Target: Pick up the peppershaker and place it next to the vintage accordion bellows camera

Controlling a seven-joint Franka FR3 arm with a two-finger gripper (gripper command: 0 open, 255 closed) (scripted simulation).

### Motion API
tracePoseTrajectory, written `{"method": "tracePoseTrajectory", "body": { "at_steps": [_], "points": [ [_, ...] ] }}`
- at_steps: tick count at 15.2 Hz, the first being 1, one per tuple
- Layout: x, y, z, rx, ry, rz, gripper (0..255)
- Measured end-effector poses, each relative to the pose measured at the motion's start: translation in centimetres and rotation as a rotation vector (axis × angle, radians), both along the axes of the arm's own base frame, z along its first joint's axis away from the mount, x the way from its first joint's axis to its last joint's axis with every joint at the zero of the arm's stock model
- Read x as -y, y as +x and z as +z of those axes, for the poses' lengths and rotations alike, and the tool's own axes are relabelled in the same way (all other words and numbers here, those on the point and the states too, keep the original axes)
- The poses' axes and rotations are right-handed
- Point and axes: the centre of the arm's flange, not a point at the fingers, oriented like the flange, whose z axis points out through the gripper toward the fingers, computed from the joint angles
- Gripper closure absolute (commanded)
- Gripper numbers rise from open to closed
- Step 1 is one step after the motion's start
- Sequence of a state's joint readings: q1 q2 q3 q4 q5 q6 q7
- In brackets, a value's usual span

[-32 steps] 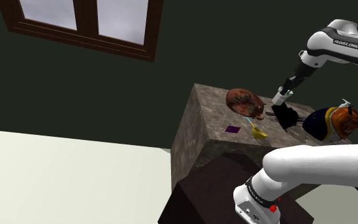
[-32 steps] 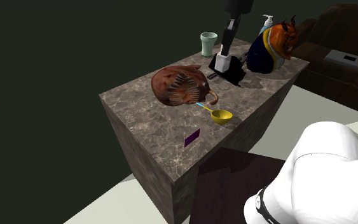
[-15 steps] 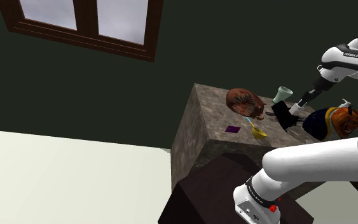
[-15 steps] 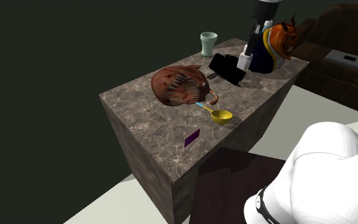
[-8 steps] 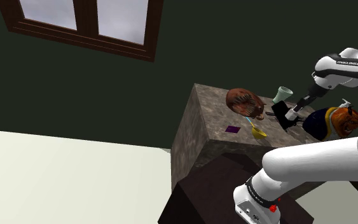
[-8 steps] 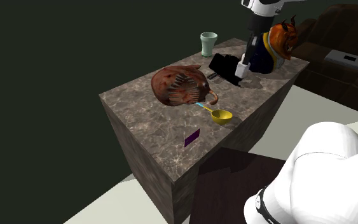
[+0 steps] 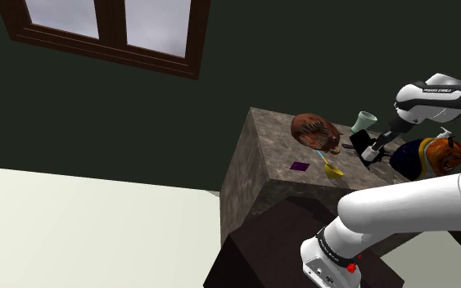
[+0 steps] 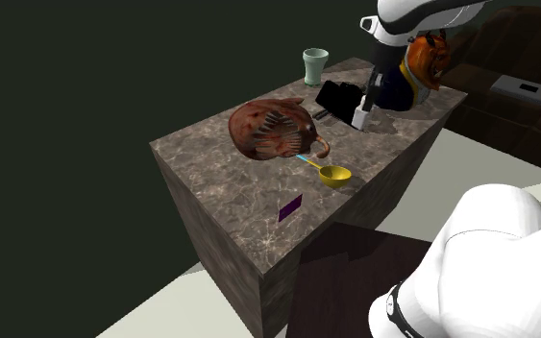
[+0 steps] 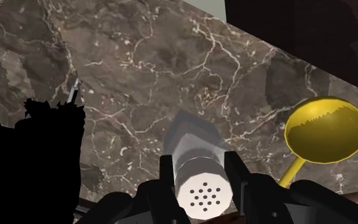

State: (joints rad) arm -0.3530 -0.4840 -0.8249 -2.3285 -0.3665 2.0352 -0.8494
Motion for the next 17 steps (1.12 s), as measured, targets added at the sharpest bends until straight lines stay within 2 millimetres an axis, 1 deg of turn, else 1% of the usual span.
{"method": "tracePoseTrajectory", "body": {
  "at_steps": [5, 17],
  "points": [
    [-0.2, 0.0, -2.9, 0.0, 0.0, 0.0, 255],
    [-0.1, 0.0, -8.8, 0.0, 0.0, 0.0, 255]
  ]
}}
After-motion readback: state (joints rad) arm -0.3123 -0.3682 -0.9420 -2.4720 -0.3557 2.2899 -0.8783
